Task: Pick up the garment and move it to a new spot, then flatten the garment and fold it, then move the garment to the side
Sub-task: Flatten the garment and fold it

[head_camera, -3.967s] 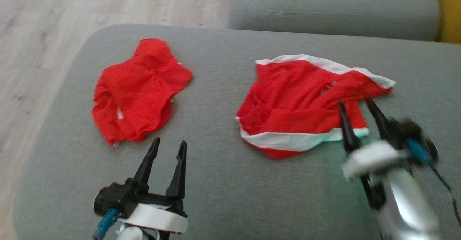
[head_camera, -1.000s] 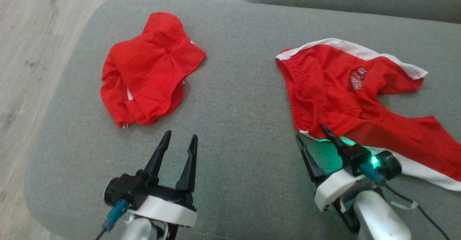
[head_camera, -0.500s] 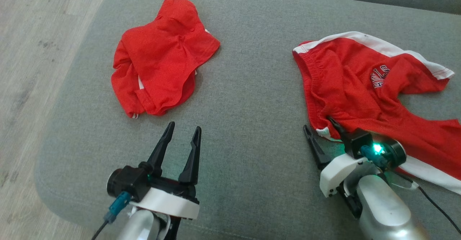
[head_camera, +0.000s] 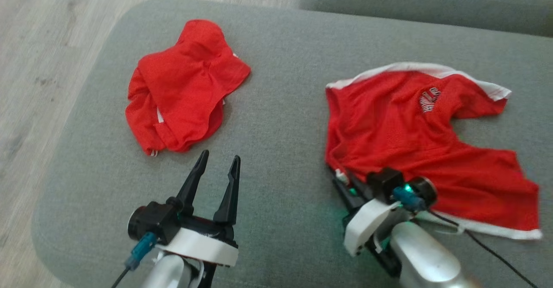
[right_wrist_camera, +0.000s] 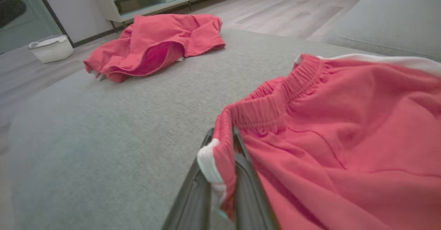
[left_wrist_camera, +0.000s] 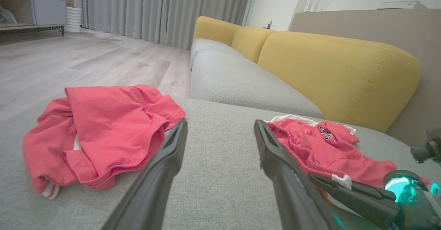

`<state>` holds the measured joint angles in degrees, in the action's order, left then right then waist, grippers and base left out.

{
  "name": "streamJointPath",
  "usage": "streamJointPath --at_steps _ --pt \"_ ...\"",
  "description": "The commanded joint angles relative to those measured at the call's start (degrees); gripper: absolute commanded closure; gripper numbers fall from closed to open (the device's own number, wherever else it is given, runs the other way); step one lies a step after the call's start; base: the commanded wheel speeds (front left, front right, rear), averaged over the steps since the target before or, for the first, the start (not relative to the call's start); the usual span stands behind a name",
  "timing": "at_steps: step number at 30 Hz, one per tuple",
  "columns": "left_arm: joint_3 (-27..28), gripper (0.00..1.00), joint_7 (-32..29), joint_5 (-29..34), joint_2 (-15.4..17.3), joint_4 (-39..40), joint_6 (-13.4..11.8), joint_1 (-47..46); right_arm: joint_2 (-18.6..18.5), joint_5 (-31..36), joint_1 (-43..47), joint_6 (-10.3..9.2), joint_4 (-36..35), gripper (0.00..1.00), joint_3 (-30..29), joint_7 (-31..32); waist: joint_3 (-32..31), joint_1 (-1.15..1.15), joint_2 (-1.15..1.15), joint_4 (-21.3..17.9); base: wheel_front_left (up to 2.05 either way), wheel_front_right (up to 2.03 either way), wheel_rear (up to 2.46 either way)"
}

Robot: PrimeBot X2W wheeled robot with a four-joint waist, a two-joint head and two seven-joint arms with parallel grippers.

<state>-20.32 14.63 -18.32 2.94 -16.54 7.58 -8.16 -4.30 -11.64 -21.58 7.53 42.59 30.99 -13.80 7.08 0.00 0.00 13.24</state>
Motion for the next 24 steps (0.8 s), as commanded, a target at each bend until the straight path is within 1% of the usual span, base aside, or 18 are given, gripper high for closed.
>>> streamJointPath --at_steps 1,2,3,4,8,11,14,18,19,20,24 --pt "1.91 0.00 0.37 0.22 -0.05 1.24 -0.09 -0.79 1.17 -2.20 -0.11 -0.04 -2.36 1.00 3.23 -0.36 -1.13 0.00 0.00 -0.73 0.00 0.00 0.00" --pt "1.96 0.00 0.37 0.25 -0.05 1.19 -0.09 -0.60 1.19 -3.22 0.01 -0.04 -2.65 1.00 4.37 -0.08 -1.50 0.00 0.00 -0.92 0.00 0.00 0.00" --pt "2.04 0.00 0.37 0.27 -0.05 1.14 -0.09 -0.37 1.19 -3.95 0.08 -0.04 -2.87 0.75 5.26 0.10 -1.85 0.00 0.00 -1.11 0.00 0.00 0.00" --pt "2.18 0.00 0.37 0.31 -0.05 1.12 -0.09 -0.11 1.12 -4.36 0.07 -0.04 -3.06 0.00 5.93 0.12 -2.15 0.00 0.00 -1.35 0.00 0.00 0.00" --pt "2.56 0.00 0.37 0.44 -0.05 1.09 -0.09 1.08 0.97 -7.54 0.77 -0.04 -4.05 0.00 5.36 -0.05 -3.59 0.00 0.00 -2.34 0.00 0.00 0.00" --pt "2.94 0.00 0.37 0.53 0.06 1.29 -0.09 1.93 0.18 -8.82 1.76 -0.04 -5.99 0.00 2.42 -0.53 -4.62 0.00 0.00 -3.49 0.00 0.00 0.00" --pt "3.55 0.00 0.37 0.70 0.19 1.60 -0.09 2.57 -1.03 -8.23 3.80 -0.04 -8.72 0.00 -1.34 -0.88 -5.50 0.00 0.00 -5.04 0.00 0.00 0.00" --pt "4.13 0.00 0.37 0.86 0.31 2.00 -0.09 3.45 -2.45 -4.70 7.80 -0.04 -13.04 0.00 -9.31 -1.11 -6.17 0.00 0.00 -7.79 0.00 0.00 0.00" --pt "4.17 0.00 0.37 0.91 0.34 2.09 -0.09 3.58 -2.41 -3.53 9.05 -0.04 -14.27 0.00 -12.06 -1.14 -6.18 0.00 0.00 -8.52 0.00 0.00 0.00" --pt "4.17 0.00 0.37 0.91 0.34 2.09 -0.09 3.58 -2.41 -3.53 9.05 -0.04 -14.27 0.00 -12.06 -1.14 -6.18 0.00 0.00 -8.52 0.00 0.00 0.00" --pt "4.07 0.00 0.37 1.02 0.37 2.42 -0.09 3.64 -1.07 1.62 15.14 -0.04 -18.05 0.00 -21.15 -1.17 -5.96 0.00 0.00 -11.15 0.00 0.00 0.00"
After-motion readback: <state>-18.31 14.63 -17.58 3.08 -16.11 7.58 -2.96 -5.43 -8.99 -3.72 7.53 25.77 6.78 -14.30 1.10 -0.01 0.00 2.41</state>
